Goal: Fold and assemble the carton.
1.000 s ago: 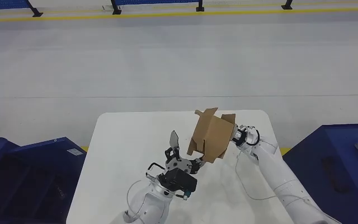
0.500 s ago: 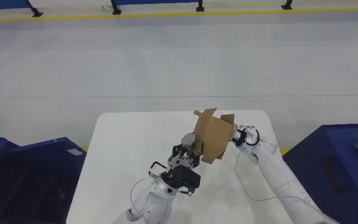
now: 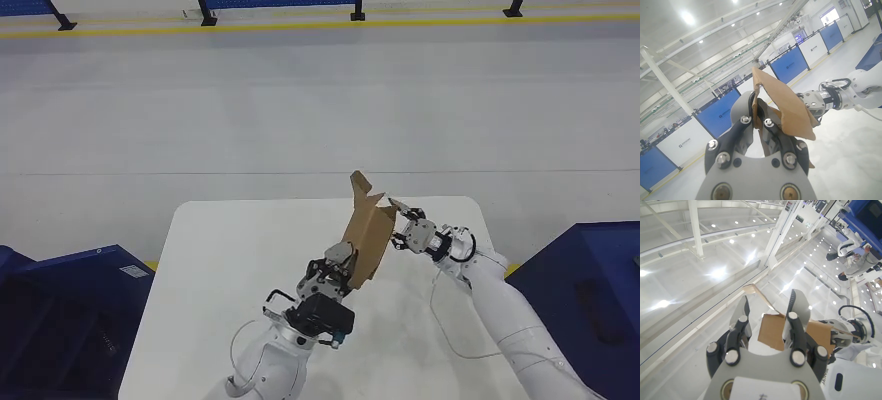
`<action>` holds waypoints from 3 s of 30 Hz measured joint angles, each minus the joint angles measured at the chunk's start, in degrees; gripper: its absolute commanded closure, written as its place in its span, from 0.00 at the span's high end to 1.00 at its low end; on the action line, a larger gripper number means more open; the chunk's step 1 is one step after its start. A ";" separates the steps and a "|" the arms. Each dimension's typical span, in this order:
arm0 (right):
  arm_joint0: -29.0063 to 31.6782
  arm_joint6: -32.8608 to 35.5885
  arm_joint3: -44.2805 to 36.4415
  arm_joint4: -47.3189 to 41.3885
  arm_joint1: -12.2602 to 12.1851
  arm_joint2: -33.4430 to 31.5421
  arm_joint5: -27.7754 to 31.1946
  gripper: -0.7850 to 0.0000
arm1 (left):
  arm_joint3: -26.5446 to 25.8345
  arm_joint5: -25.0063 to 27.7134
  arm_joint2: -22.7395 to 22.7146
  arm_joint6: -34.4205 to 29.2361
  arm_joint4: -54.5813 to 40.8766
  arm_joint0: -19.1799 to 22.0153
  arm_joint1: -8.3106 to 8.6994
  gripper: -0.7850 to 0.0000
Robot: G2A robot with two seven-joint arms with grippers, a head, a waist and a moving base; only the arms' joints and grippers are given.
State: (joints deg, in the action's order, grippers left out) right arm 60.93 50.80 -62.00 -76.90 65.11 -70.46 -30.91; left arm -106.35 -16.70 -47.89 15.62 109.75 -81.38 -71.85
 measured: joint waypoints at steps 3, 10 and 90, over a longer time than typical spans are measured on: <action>0.84 1.46 1.19 3.52 -1.14 -3.58 3.04 1.00 | -2.49 4.04 -1.21 -1.39 -5.88 -1.28 0.07 0.00; 3.86 8.91 -3.25 9.89 -3.32 -11.06 11.54 1.00 | -6.44 16.56 -5.86 -8.30 -28.95 -2.70 0.09 0.00; 17.50 21.42 -30.72 28.04 -7.41 -17.54 14.13 0.40 | 3.47 -5.18 -13.16 -50.54 -135.01 6.35 -1.20 0.00</action>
State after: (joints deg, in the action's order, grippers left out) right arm 78.43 72.22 -92.72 -48.87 57.70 -88.01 -16.78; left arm -102.88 -21.88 -61.05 -34.91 -25.26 -75.04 -73.06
